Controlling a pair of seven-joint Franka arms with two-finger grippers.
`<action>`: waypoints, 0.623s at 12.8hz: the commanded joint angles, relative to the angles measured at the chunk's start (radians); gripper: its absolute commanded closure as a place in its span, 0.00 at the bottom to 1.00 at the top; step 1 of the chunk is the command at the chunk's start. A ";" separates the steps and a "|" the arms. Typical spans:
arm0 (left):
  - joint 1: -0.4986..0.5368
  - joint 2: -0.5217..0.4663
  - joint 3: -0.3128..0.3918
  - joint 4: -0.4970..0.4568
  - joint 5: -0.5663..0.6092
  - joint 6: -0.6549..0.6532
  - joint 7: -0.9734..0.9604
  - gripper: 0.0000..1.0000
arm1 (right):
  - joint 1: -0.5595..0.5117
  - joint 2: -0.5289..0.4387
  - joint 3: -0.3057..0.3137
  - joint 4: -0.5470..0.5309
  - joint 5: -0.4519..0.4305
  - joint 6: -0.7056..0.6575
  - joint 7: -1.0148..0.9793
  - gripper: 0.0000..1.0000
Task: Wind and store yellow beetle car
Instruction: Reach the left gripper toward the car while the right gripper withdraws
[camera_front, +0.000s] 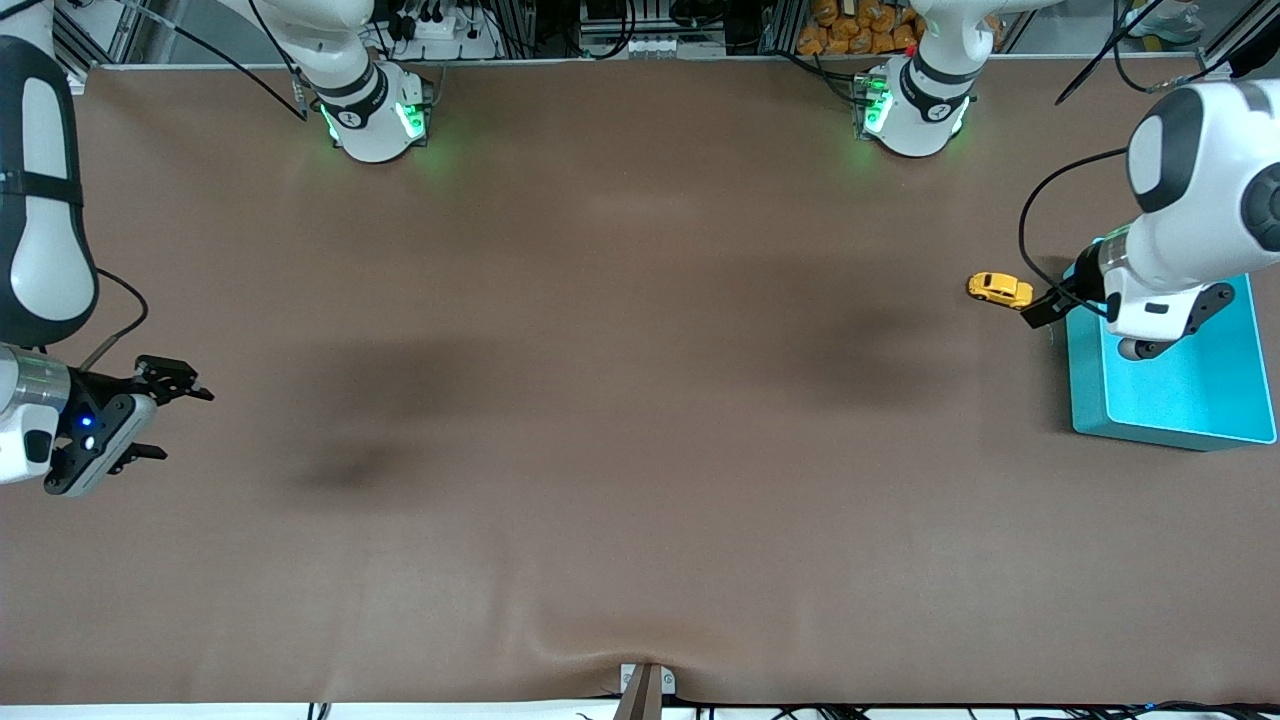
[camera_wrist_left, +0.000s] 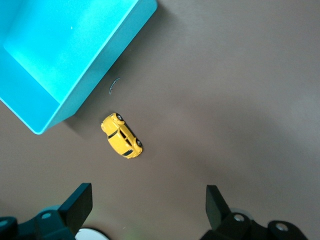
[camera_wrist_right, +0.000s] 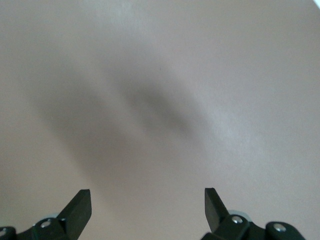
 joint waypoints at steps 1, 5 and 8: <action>0.039 -0.011 -0.005 -0.123 0.024 0.121 -0.050 0.00 | 0.032 -0.022 0.004 0.022 0.016 -0.022 0.067 0.00; 0.114 -0.008 -0.007 -0.210 0.024 0.216 -0.110 0.00 | 0.098 -0.106 -0.013 0.011 -0.001 -0.025 0.155 0.00; 0.121 0.001 -0.005 -0.267 0.026 0.287 -0.193 0.00 | 0.155 -0.188 -0.039 0.002 -0.007 -0.096 0.273 0.00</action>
